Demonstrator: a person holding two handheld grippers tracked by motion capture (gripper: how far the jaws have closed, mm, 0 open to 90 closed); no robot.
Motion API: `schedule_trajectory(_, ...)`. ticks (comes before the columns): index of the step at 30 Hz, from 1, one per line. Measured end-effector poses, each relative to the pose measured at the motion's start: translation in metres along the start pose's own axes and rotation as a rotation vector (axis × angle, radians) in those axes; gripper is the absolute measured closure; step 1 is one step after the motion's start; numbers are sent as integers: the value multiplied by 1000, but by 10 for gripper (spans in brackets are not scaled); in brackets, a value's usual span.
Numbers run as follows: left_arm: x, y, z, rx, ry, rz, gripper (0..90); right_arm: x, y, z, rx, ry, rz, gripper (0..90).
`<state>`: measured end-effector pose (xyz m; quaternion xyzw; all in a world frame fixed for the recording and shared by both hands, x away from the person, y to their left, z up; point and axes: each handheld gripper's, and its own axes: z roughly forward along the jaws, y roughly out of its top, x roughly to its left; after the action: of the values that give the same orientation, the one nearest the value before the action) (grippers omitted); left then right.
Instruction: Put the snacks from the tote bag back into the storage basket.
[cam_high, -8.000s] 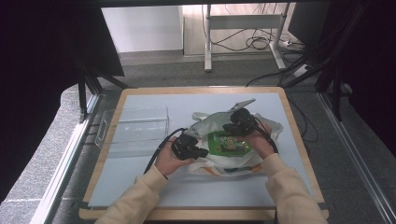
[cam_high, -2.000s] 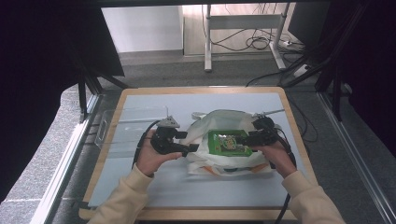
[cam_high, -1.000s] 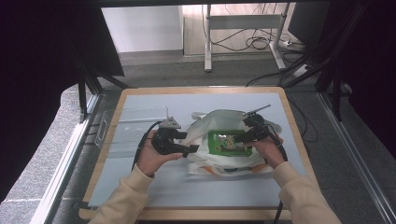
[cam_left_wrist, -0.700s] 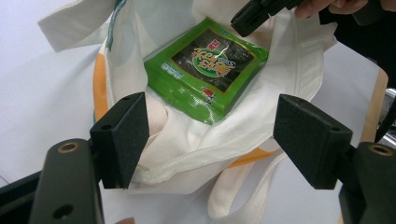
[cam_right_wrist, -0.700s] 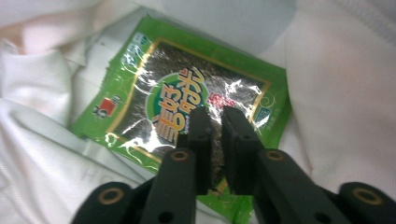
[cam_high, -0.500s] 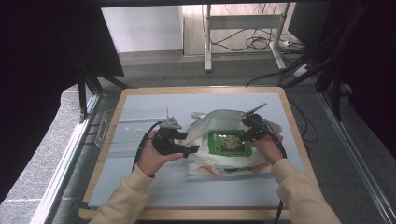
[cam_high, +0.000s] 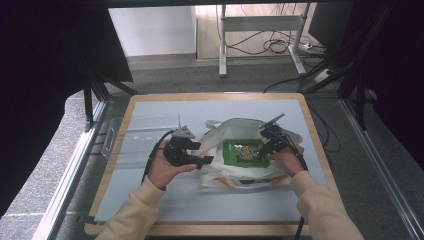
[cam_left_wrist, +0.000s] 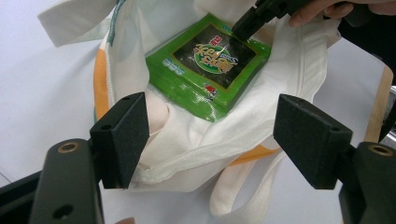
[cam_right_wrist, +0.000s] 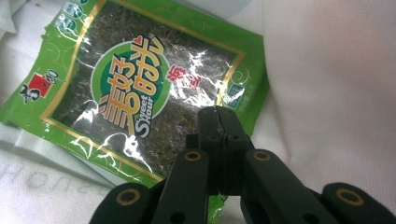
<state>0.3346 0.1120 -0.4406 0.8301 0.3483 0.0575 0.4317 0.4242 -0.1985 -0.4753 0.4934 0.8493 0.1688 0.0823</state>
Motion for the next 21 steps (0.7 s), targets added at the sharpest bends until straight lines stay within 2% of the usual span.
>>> schedule_trajectory(8,-1,0,1,6,-1,6,264,1,1,3,12,-22,-15,892)
schedule_trajectory(12,-2,0,1,4,-1,9,264,2,0,4,8,-24,-3,893)
schedule_trajectory(15,-2,0,2,4,-2,8,264,2,-1,4,7,-33,-16,893)
schedule_trajectory(21,-2,1,0,3,-1,4,264,1,-1,5,8,-29,-13,893)
